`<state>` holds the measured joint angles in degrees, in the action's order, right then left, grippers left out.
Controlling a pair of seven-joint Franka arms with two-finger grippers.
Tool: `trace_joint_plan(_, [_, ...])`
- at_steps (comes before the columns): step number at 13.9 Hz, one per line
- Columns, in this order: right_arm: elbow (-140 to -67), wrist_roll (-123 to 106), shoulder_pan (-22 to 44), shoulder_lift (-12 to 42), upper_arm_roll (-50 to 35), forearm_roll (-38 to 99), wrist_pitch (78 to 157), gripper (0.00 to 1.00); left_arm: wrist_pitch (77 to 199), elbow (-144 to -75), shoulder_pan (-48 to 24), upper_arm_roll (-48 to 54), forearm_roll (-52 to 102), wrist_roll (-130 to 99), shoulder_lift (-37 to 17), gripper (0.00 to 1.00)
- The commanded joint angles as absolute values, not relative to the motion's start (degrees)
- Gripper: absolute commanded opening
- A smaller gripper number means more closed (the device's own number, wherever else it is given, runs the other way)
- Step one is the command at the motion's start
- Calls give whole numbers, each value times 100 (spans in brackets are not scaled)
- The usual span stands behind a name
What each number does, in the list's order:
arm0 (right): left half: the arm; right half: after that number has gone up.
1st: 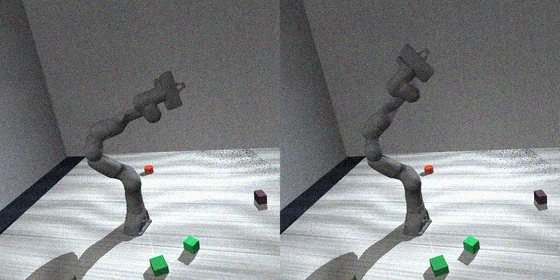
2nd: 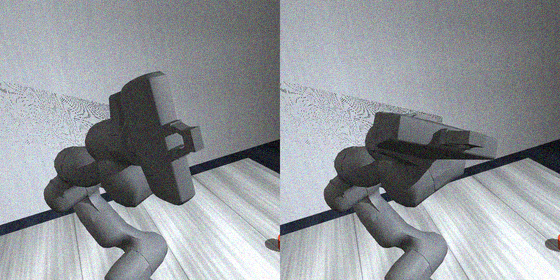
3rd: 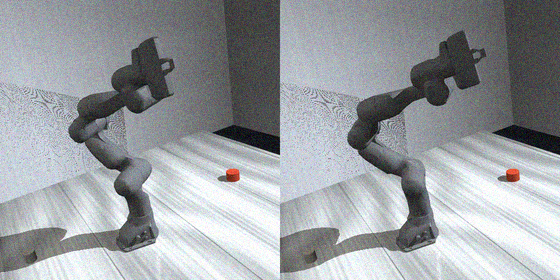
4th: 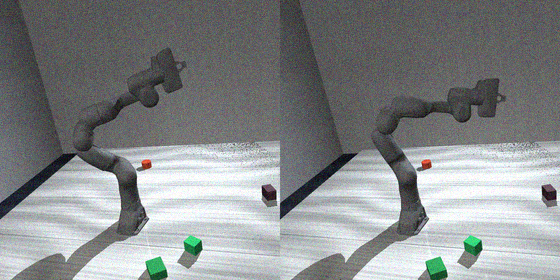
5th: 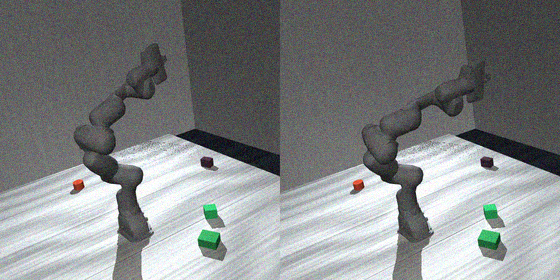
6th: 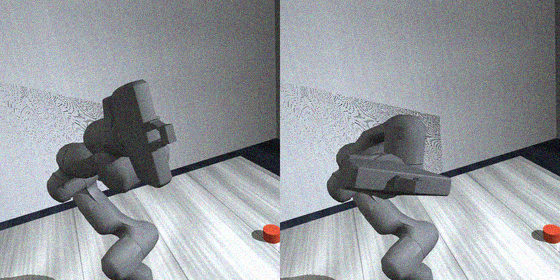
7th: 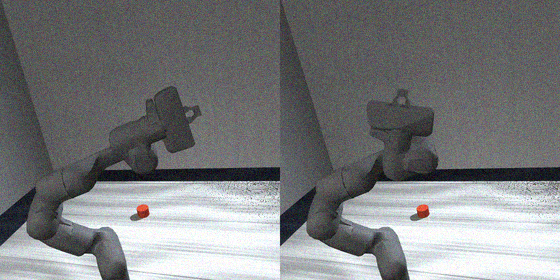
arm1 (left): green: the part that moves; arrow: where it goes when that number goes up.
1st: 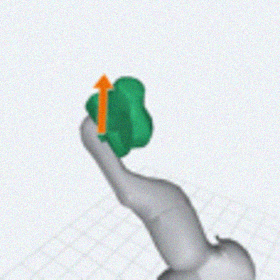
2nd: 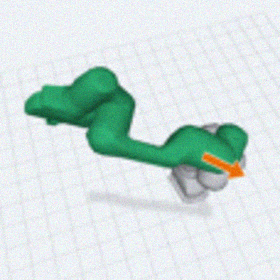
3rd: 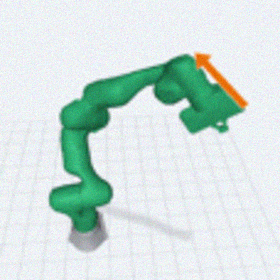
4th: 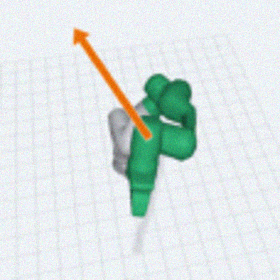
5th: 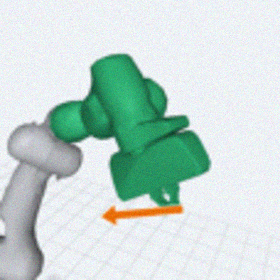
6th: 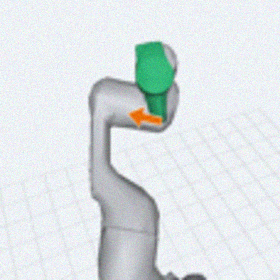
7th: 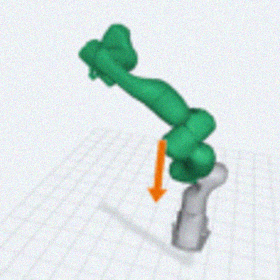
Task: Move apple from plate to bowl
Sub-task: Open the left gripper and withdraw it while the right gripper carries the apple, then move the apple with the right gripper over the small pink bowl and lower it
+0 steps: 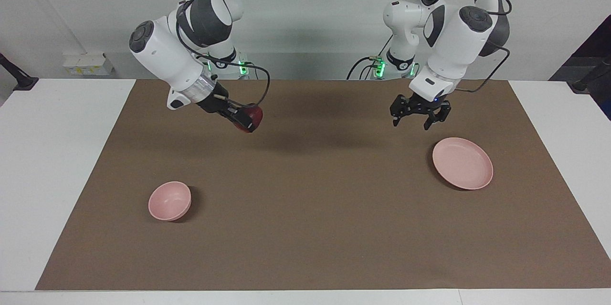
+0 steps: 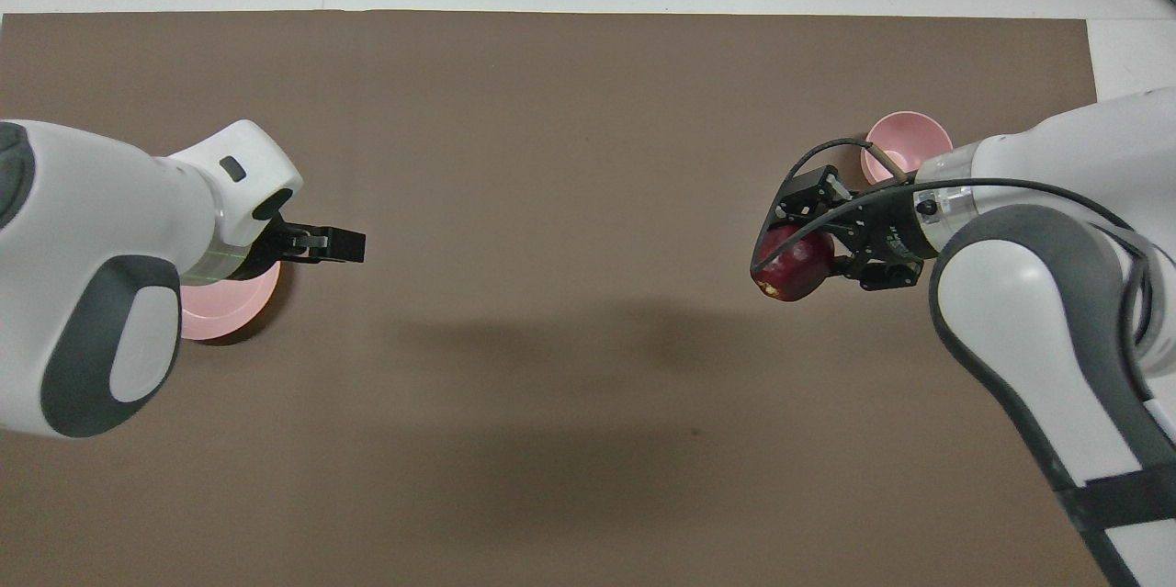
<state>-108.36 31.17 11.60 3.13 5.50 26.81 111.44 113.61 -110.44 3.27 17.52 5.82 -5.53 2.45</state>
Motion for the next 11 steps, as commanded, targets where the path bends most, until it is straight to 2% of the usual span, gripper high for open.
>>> trace_joint_plan(1, [-10775, 2262, 880, 360, 527, 2357, 11171, 0, 10707, -10347, 606, 1802, 431, -405, 132, 100])
trace_joint_plan(5, [-10539, 944, 555, 693, 519, 1803, 11451, 0, 9793, -9468, 843, 1802, 422, -45, 123, 100])
trace_joint_plan(11, [-10310, -736, 124, 1308, 519, 1441, 12373, 0, 9089, -8869, 940, 1793, 26, 44, 123, 100])
